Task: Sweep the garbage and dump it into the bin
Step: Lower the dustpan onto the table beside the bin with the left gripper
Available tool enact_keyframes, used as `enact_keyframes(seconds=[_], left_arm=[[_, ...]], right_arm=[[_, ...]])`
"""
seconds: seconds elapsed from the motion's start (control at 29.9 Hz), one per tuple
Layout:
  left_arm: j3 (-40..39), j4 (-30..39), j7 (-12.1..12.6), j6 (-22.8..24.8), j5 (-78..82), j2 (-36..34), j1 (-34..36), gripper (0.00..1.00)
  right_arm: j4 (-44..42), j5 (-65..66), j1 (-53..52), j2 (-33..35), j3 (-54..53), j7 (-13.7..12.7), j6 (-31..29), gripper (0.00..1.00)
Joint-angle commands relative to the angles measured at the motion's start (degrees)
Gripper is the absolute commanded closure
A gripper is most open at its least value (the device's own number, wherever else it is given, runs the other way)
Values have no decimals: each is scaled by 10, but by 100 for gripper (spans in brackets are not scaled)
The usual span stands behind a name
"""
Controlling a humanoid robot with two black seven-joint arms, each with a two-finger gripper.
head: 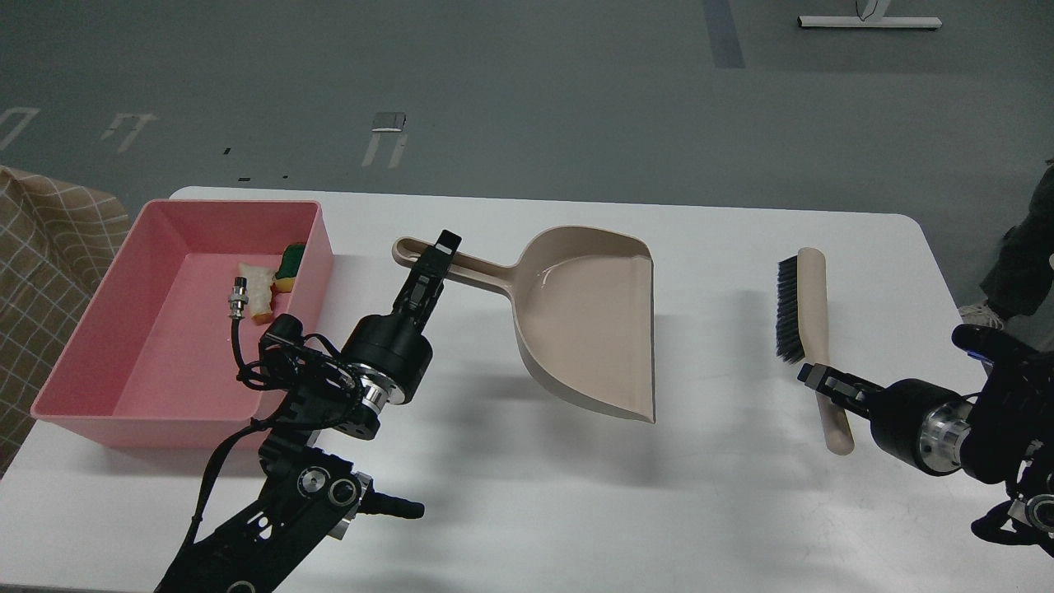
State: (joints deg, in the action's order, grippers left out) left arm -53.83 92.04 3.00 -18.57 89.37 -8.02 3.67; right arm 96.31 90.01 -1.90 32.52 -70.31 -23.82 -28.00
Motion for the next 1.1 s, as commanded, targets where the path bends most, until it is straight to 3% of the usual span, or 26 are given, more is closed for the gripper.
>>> enact_keyframes(seconds=[0.0,0.53,0.7,0.97,1.07], left_arm=[[6,-12,-5,-3,-1,7,-1,98],[46,-28,-16,-20,-1,52,-9,97],[46,-63,-42,-34,-1,58,-9,97],[45,-84,-51,-47,-9,58,-9,96],[47,-91,-69,-47,-8,57,-9,95]], right_arm=[[-1,1,1,1,0,0,0,80],[-1,0,-1,2,1,0,0,80],[-1,0,-1,2,1,0,0,80],[-1,0,0,2,0,0,0,80],[-1,0,1,2,1,0,0,80]])
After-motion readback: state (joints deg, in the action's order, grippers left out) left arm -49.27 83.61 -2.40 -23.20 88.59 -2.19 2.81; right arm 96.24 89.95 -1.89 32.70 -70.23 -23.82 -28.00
